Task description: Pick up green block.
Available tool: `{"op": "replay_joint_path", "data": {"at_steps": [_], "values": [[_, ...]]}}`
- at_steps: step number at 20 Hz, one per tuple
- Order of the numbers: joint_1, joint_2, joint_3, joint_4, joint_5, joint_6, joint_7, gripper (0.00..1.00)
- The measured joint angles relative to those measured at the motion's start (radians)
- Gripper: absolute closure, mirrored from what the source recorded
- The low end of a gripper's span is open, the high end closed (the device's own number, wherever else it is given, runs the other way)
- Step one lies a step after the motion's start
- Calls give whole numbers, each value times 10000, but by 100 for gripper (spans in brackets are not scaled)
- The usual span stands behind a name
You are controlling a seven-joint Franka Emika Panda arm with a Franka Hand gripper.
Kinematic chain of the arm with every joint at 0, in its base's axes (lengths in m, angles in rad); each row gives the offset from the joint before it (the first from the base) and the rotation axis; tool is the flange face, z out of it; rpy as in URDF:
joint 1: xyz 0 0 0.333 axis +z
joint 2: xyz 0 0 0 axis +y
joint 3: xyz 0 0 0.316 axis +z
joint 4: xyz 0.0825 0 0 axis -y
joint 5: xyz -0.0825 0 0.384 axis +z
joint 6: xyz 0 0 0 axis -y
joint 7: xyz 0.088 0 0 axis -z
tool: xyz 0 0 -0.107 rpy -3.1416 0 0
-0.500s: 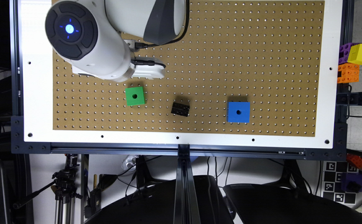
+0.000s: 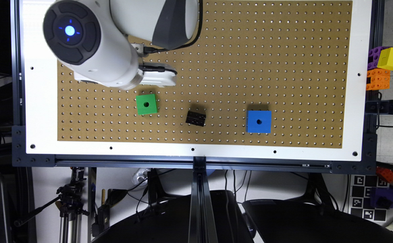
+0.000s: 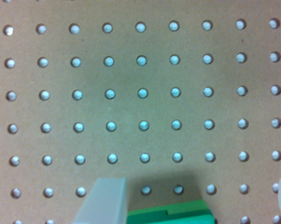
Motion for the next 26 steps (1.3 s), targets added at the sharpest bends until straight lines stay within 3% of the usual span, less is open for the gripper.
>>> {"op": "replay_joint_path", "data": {"at_steps": [6, 11, 21, 26], "values": [[-30, 502, 3, 631, 0, 0, -34, 0], [-13, 891, 77, 1137, 0, -25, -33, 0], [-13, 2073, 151, 1759, 0, 275, -33, 0], [-13, 2256, 153, 1895, 0, 290, -33, 0]]}}
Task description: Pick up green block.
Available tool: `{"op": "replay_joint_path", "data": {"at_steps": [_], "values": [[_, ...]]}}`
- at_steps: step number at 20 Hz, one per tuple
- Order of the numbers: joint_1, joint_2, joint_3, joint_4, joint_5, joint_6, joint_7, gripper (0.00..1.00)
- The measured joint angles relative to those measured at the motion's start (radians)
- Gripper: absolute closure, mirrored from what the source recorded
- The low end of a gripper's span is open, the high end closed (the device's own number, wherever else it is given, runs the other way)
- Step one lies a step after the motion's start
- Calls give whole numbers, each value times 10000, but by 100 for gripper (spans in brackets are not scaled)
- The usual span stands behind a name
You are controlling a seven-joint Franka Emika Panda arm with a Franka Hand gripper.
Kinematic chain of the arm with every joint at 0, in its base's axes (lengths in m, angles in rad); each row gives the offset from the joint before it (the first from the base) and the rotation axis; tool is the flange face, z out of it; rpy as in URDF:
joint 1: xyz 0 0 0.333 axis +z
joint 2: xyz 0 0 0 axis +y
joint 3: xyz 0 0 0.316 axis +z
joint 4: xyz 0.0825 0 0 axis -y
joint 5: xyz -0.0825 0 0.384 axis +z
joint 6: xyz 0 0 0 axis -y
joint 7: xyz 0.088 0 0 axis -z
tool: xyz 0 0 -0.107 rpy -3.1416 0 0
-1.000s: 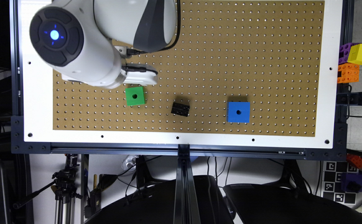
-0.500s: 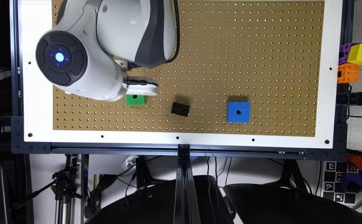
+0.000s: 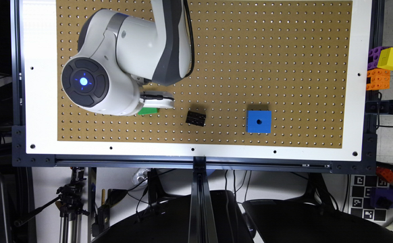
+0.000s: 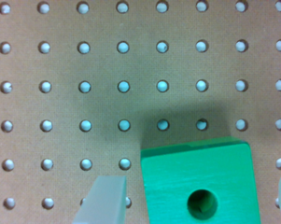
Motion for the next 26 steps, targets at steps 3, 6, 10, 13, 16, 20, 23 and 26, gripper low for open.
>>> {"op": "replay_joint_path", "data": {"at_steps": [3, 6, 10, 13, 16, 20, 23, 26], "values": [[0, 322, 0, 12, 0, 261, 0, 0], [1, 337, 11, 45, 0, 272, 0, 0], [1, 339, 16, 48, 0, 273, 0, 0], [9, 367, 25, 104, 1, 278, 0, 100], [9, 367, 25, 104, 1, 278, 0, 100], [7, 365, 25, 103, 1, 269, 0, 100], [7, 365, 25, 103, 1, 267, 0, 100], [7, 365, 25, 103, 1, 267, 0, 100]]}}
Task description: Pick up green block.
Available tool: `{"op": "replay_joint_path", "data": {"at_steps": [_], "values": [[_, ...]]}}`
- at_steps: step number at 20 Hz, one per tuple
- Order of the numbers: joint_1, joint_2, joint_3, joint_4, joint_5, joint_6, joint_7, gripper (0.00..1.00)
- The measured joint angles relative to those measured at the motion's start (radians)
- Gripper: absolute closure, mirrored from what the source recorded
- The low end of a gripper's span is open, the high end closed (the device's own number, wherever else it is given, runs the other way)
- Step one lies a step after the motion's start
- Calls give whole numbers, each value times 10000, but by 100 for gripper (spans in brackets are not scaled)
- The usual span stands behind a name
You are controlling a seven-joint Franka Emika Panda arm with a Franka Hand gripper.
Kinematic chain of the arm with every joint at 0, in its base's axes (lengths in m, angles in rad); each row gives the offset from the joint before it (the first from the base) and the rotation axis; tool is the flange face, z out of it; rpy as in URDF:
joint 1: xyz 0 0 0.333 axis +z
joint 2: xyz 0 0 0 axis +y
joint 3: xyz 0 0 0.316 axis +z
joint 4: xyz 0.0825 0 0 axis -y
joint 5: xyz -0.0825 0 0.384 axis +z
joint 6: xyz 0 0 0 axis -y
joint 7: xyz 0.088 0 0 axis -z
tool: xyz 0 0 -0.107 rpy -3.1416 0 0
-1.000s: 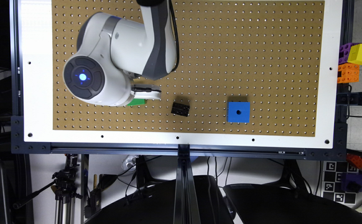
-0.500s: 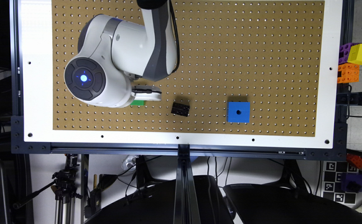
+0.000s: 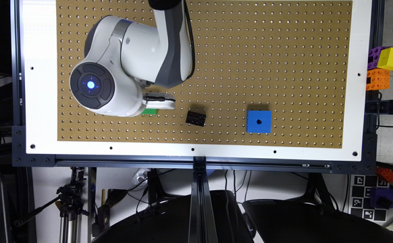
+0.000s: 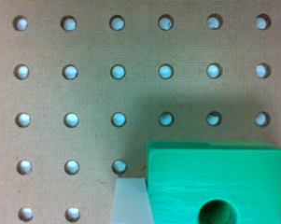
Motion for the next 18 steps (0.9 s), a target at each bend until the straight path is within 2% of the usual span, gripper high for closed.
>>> {"op": "replay_joint_path", "data": {"at_steps": [4, 11, 18], "values": [[-1, -117, 0, -2, 0, -92, 0, 100], [-2, -764, 0, -5, 0, -790, 0, 100], [-2, -1144, 1, -7, 0, -1134, 0, 100]]}}
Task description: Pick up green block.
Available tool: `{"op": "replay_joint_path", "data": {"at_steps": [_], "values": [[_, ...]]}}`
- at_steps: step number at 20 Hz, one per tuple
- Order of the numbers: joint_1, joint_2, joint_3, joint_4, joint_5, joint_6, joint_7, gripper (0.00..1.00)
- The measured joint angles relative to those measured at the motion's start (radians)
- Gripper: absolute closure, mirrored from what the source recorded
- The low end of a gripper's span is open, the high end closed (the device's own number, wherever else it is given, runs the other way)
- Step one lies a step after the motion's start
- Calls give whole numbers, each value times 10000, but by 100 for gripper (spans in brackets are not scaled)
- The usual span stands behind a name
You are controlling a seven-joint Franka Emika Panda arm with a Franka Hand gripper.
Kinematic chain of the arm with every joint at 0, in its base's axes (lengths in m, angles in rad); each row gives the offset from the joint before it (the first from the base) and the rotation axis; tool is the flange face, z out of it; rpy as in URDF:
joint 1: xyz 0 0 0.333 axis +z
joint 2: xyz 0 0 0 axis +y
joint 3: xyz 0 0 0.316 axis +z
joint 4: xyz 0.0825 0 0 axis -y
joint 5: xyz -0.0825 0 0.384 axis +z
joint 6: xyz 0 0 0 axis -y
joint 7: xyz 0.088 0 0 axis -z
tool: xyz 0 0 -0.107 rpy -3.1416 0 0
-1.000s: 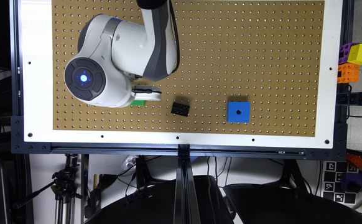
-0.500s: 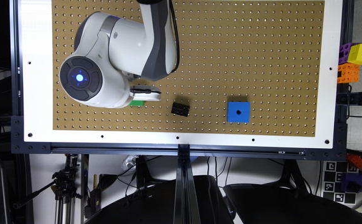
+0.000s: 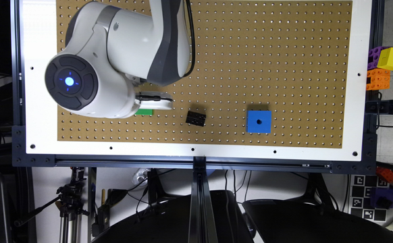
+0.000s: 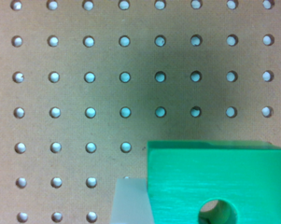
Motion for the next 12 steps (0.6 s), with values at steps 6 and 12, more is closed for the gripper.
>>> {"op": "replay_joint_path", "data": {"at_steps": [6, 12], "values": [[0, -744, 0, -1, 0, -754, 0, 100], [0, -955, 1, -2, 0, -915, 0, 100]]}}
